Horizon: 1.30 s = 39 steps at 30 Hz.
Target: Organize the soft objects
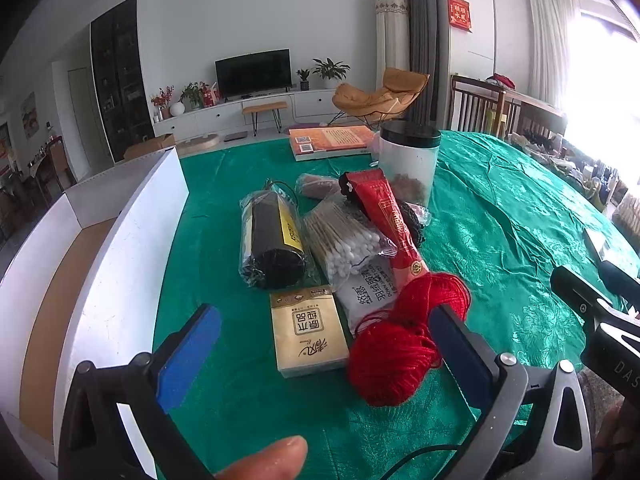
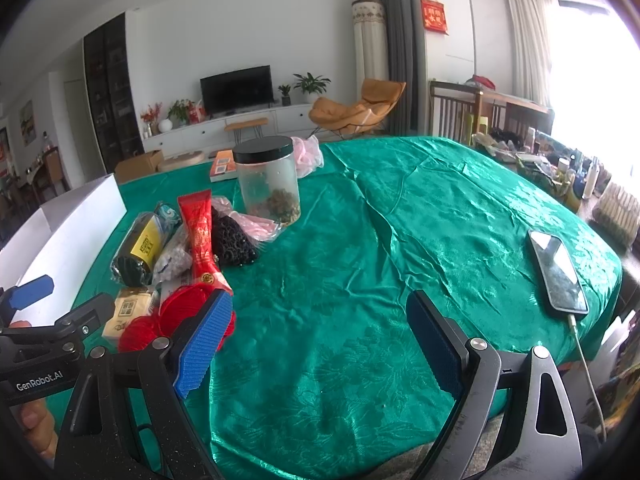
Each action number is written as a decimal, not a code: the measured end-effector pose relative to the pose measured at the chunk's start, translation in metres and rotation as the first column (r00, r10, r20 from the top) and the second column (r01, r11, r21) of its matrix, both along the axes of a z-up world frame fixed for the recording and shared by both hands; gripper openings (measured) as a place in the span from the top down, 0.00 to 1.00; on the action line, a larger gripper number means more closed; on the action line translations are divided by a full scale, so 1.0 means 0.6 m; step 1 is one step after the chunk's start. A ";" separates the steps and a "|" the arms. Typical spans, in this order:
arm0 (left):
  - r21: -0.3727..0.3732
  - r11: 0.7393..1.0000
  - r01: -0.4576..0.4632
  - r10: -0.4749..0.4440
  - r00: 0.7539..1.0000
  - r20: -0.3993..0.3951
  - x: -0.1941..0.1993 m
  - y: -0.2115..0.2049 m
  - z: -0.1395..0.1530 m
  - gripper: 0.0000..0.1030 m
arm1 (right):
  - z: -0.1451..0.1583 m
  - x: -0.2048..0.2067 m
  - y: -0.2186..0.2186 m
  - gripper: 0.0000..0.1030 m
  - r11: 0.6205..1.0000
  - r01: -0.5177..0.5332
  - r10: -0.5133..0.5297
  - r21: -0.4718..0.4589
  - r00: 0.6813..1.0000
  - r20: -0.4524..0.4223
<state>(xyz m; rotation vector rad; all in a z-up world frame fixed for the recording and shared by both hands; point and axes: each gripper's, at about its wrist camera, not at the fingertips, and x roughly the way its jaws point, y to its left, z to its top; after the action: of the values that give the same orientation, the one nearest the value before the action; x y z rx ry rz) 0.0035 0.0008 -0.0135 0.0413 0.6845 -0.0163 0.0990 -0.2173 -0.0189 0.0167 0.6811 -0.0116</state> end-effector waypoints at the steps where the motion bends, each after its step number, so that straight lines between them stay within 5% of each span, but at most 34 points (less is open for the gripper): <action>1: 0.001 1.000 0.000 0.000 1.000 0.000 0.000 0.000 0.000 0.00 | 0.000 0.000 0.000 0.12 1.000 0.000 0.000 0.000 1.000 -0.001; 39: -0.002 1.000 0.001 -0.001 1.000 -0.016 0.002 0.000 -0.009 0.00 | -0.002 0.001 -0.004 0.12 1.000 0.001 -0.001 0.011 1.000 -0.004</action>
<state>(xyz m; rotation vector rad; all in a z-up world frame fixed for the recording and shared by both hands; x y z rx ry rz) 0.0048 0.0007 -0.0191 0.0398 0.7006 -0.0184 0.0993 -0.2195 -0.0199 0.0277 0.6856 -0.0091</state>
